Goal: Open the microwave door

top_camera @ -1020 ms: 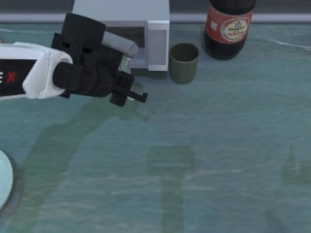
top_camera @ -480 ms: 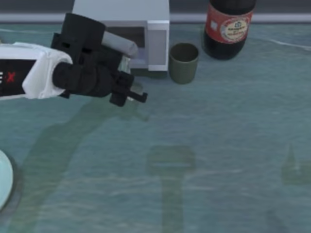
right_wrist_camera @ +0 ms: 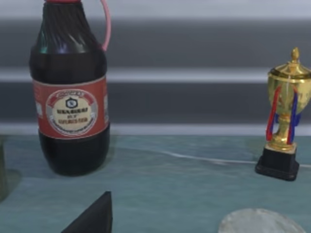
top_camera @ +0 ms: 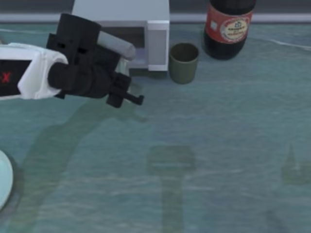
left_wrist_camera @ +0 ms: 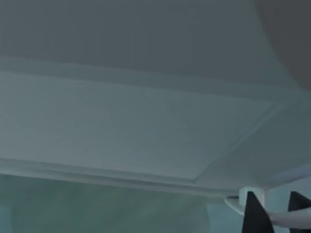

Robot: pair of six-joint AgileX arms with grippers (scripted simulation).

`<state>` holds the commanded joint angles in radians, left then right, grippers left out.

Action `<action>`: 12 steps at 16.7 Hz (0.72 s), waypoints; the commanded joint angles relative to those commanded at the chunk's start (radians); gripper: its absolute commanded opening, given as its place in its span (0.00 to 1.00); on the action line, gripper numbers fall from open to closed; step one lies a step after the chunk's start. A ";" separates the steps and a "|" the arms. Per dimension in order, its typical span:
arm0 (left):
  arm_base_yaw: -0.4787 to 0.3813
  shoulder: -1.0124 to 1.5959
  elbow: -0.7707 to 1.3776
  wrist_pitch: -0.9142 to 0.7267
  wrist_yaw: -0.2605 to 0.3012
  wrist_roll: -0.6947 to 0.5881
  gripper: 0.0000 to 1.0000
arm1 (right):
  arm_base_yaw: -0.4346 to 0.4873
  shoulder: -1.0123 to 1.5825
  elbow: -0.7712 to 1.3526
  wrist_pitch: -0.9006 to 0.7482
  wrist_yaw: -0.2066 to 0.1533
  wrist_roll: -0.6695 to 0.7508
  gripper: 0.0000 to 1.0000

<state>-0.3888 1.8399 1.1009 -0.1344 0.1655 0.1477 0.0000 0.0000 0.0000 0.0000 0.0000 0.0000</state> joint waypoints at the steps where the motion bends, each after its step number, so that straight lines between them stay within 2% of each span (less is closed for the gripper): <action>1: 0.005 -0.005 -0.003 0.000 0.009 0.013 0.00 | 0.000 0.000 0.000 0.000 0.000 0.000 1.00; 4: 0.021 -0.012 -0.016 -0.004 0.031 0.045 0.00 | 0.000 0.000 0.000 0.000 0.000 0.000 1.00; 12: 0.021 -0.013 -0.016 -0.004 0.031 0.045 0.00 | 0.000 0.000 0.000 0.000 0.000 0.000 1.00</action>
<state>-0.3678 1.8274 1.0851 -0.1386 0.1969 0.1928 0.0000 0.0000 0.0000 0.0000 0.0000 0.0000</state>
